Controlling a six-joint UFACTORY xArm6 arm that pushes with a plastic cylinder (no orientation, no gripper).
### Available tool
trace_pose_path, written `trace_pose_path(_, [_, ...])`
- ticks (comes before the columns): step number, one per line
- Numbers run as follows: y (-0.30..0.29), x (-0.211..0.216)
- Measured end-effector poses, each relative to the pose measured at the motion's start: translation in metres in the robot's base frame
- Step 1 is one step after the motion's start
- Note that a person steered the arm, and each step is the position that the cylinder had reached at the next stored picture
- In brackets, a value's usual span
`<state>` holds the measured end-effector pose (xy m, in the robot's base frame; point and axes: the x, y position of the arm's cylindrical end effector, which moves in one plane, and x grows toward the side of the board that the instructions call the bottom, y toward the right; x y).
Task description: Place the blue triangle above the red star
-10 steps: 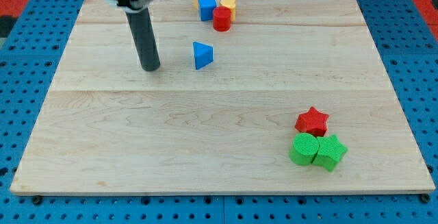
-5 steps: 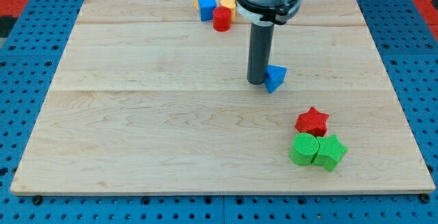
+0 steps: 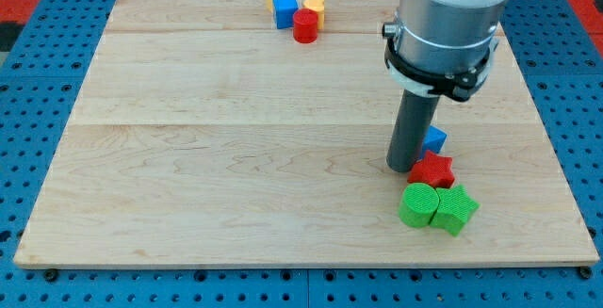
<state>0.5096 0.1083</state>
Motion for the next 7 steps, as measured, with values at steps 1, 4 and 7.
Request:
trace_pose_path(1, [-0.027, -0.026])
trace_pose_path(4, [0.041, -0.054])
trace_pose_path(7, [0.061, -0.116])
